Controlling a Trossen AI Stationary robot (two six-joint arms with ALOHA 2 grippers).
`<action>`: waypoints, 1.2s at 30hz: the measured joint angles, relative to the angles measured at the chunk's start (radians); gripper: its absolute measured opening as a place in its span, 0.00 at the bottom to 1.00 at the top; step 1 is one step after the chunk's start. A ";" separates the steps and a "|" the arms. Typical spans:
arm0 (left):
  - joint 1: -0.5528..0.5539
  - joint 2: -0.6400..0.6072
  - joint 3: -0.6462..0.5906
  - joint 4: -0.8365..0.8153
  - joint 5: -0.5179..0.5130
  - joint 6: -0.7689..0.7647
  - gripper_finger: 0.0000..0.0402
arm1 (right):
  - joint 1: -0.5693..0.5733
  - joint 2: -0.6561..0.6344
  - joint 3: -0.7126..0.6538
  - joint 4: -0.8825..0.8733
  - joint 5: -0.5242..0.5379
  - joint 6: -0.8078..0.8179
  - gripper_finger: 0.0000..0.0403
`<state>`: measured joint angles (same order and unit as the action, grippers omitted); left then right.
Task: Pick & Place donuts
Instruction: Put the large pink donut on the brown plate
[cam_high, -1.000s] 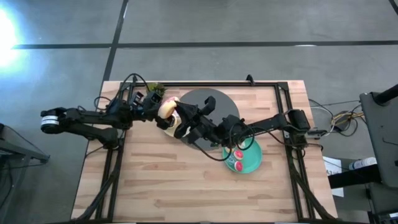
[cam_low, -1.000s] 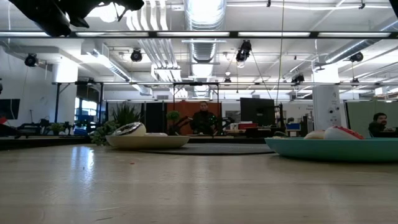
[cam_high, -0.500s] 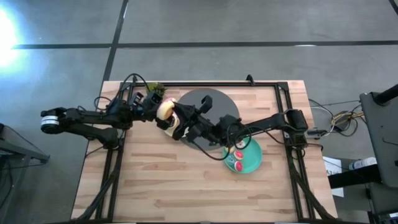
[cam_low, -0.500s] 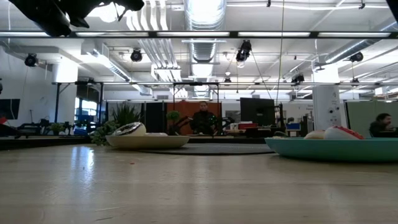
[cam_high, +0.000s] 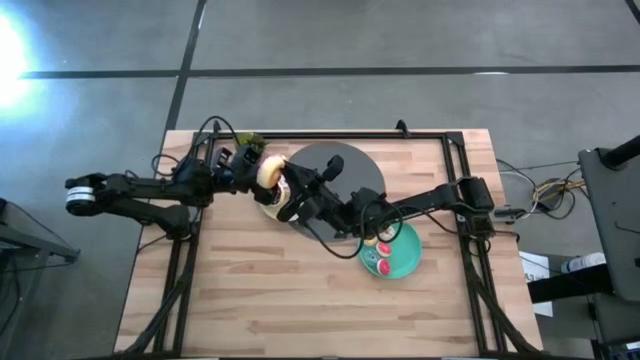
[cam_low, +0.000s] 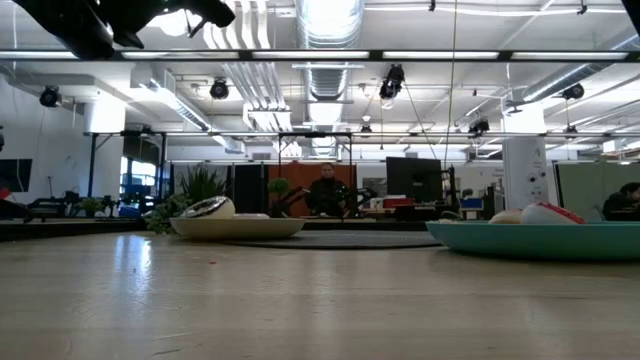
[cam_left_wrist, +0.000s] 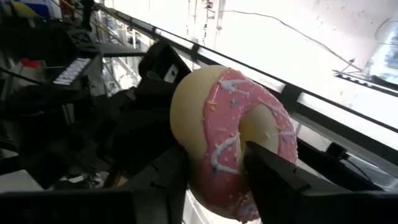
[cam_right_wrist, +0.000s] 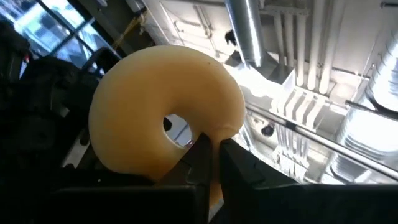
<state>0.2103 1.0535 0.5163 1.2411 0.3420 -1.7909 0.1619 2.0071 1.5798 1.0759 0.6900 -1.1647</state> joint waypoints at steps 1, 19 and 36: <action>0.000 0.000 0.000 -0.007 0.000 0.009 0.30 | 0.004 0.000 0.000 0.000 0.015 -0.005 0.03; 0.005 -0.004 -0.001 -0.111 -0.027 0.097 0.09 | 0.047 0.000 -0.001 -0.004 0.273 0.024 0.07; 0.017 -0.013 -0.025 -0.331 -0.029 0.234 0.09 | 0.165 -0.008 -0.003 0.000 0.678 0.065 0.52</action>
<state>0.2277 1.0405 0.4914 0.9098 0.3133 -1.5571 0.3265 1.9989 1.5771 1.0760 1.3677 -1.0994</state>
